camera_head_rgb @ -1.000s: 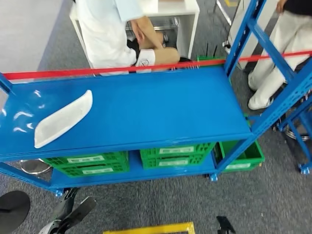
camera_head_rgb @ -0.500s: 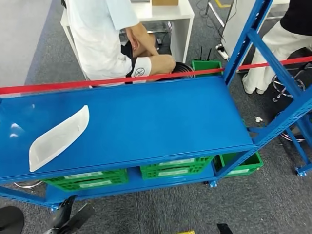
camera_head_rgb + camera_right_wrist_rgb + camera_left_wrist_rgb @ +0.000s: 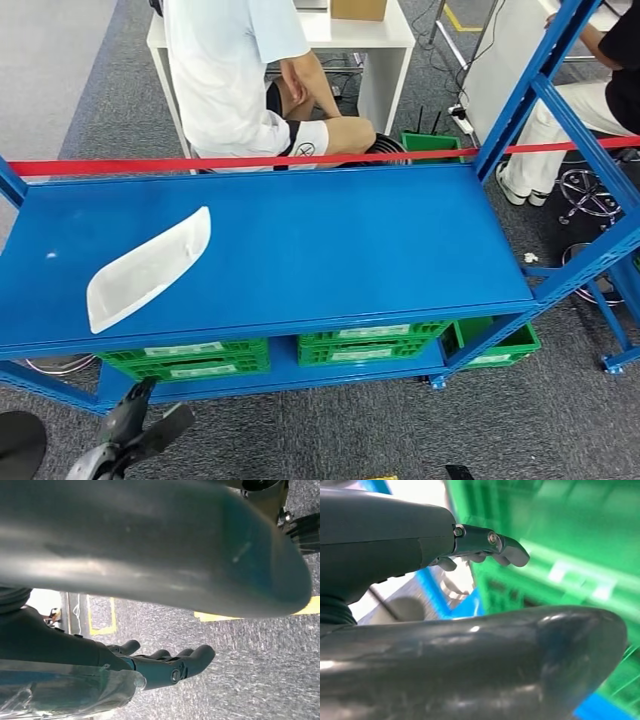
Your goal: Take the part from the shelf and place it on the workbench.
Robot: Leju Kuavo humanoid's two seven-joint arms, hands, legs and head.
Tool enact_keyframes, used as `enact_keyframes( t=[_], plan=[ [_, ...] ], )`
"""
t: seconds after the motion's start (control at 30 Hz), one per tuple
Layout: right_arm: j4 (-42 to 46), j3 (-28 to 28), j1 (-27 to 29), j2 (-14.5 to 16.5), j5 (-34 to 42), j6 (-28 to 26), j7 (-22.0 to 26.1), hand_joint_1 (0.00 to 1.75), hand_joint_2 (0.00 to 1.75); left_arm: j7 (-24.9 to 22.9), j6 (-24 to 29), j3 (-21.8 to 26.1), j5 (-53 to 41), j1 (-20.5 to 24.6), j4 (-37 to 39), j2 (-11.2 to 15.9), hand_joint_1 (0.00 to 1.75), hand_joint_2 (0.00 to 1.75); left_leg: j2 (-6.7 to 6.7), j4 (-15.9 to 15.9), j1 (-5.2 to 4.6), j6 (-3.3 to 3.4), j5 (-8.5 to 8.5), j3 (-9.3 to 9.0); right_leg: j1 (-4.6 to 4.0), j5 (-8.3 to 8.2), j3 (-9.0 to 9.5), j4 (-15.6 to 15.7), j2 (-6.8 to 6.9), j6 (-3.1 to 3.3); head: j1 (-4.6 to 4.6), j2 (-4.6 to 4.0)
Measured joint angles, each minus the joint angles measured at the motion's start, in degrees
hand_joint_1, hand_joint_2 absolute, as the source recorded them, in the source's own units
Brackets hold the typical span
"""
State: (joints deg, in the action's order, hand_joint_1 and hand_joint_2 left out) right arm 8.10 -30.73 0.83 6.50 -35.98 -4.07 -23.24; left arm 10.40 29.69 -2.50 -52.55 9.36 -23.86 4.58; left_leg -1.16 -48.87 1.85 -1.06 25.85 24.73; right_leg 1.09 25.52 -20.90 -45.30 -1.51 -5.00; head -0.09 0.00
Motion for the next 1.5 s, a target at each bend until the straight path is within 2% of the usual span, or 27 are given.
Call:
enact_keyframes(
  t=[0.13, 0.27, 0.43, 0.53, 0.7, 0.9, 1.1, 1.27, 1.37, 1.5],
  plan=[
    [0.17, -0.32, -1.80, 0.01, 0.01, 0.01, 0.08, 0.00, 0.00, -0.13, -2.18, -1.97, 0.70, 3.23, -4.12, 0.34, 0.00, 0.00, -0.03, -0.37, -0.75, 0.18, -0.12, 0.00, 0.63, 0.09, -0.76, -1.63, 0.02, -0.05, -0.02, 0.00],
    [0.48, -0.76, -2.80, 0.02, 0.01, 0.05, 0.14, 0.00, 0.00, -0.49, -5.10, -3.95, 1.56, 4.97, -7.11, 0.58, 0.00, 0.00, -0.02, -0.52, -0.97, 0.24, -0.24, 0.00, 0.83, 0.26, -1.31, -2.59, 0.01, -0.09, -0.03, 0.00],
    [0.61, -1.20, -3.05, 0.03, 0.00, 0.42, 0.29, 0.00, 0.00, 1.68, -16.62, -7.99, 7.82, 3.75, -11.07, 0.60, 0.00, 0.00, -0.02, -0.61, -0.97, 0.00, -0.46, 0.19, 0.83, 0.41, -2.03, -3.62, -0.02, 0.12, -0.05, 0.00],
    [0.64, -1.50, -3.08, 0.03, -0.04, 0.57, 0.34, 0.00, 0.00, 2.18, -19.33, -11.26, 11.06, 1.70, -14.33, 0.62, 0.00, 0.00, -0.02, -0.66, -0.97, -0.10, -0.52, 0.24, 0.82, 0.53, -2.29, -4.04, -0.02, 0.28, -0.04, 0.00],
    [0.72, -2.07, -3.15, 0.03, -0.22, 0.66, 0.35, 0.00, 0.00, 1.54, -20.35, -15.35, 12.81, 0.25, -17.71, 1.00, 0.00, 0.00, -0.02, -0.70, -0.97, -0.23, -0.60, 0.34, 0.82, 0.67, -2.65, -4.60, -0.02, 0.46, -0.04, 0.00],
    [0.79, -2.32, -3.15, 0.03, -0.49, 0.68, 0.35, 0.00, 0.00, 0.87, -20.26, -17.45, 13.29, -0.27, -19.09, 1.48, 0.00, 0.00, -0.02, -0.76, -0.98, -0.43, -0.73, 0.49, 0.82, 0.74, -3.01, -5.05, -0.01, 0.56, -0.04, 0.00],
    [0.81, -2.49, -3.26, 0.07, -1.18, 0.68, 0.25, 0.00, 0.00, -2.35, -16.84, -19.97, 11.87, 0.05, -17.50, 1.55, 0.00, 0.00, -0.02, -0.77, -0.97, -0.51, -0.79, 0.57, 0.82, 0.75, -3.18, -5.21, -0.02, 0.58, -0.04, 0.00],
    [0.92, -2.59, -3.43, 0.13, -1.55, 0.68, 0.11, 0.00, 0.00, -2.69, -16.02, -21.86, 11.28, 0.29, -15.01, 1.14, 0.00, 0.00, -0.02, -0.78, -0.97, -0.52, -0.80, 0.61, 0.81, 0.75, -3.21, -5.22, -0.02, 0.59, -0.04, 0.00],
    [0.97, -2.63, -3.47, 0.16, -1.68, 0.71, 0.12, 0.00, 0.00, -1.19, -16.44, -22.45, 12.28, 0.28, -14.39, 0.95, 0.00, 0.00, -0.02, -0.81, -0.97, -0.52, -0.80, 0.64, 0.82, 0.75, -3.22, -5.24, -0.02, 0.59, -0.04, 0.00],
    [0.97, -2.65, -3.45, 0.16, -1.90, 0.90, 0.32, 0.00, 0.00, 4.06, -17.85, -23.16, 15.38, -0.29, -15.33, 0.95, 0.00, 0.00, -0.02, -0.83, -0.97, -0.52, -0.79, 0.65, 0.82, 0.75, -3.24, -5.24, -0.02, 0.59, -0.04, 0.00]
  ],
)
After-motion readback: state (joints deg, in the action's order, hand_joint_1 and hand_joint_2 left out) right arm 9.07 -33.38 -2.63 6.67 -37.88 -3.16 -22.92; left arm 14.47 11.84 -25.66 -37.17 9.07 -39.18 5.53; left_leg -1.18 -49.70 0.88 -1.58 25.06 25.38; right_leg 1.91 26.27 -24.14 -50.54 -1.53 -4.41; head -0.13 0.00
